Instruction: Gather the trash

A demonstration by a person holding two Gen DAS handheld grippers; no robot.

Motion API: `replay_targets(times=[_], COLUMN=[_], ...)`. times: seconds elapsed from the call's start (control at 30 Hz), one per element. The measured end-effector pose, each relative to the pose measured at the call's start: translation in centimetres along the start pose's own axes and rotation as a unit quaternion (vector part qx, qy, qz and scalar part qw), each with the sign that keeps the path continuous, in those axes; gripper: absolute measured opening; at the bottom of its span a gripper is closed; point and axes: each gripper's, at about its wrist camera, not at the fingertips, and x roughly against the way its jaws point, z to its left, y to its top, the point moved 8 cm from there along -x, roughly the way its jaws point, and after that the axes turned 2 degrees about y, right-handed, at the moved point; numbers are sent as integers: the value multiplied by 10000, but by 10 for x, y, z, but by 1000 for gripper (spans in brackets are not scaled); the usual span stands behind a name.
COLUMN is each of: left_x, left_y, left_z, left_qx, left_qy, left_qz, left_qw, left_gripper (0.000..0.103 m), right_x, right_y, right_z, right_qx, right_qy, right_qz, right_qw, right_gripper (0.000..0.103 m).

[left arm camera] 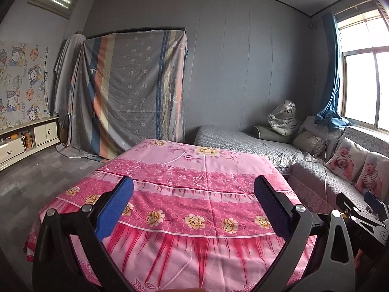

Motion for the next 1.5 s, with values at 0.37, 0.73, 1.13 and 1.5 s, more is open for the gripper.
replay_targets(times=[0.37, 0.73, 1.13, 1.5], left_x=[-1, 1, 0, -2], left_y=[0, 2, 0, 0], left_z=[-3, -7, -8, -6], left_qx=[-55, -144, -164, -151], left_qy=[-4, 3, -10, -20], left_qz=[28, -4, 26, 45], left_qw=[10000, 9999, 9999, 9999], left_gripper=[95, 95, 95, 95], right_x=[-7, -13, -16, -19], right_y=[-8, -10, -12, -16], right_z=[7, 3, 0, -2], right_qx=[10, -79, -125, -171], right_qy=[119, 52, 36, 22], right_qz=[176, 269, 320, 383], right_qw=[9998, 9996, 9994, 9991], right_gripper=[95, 95, 95, 95])
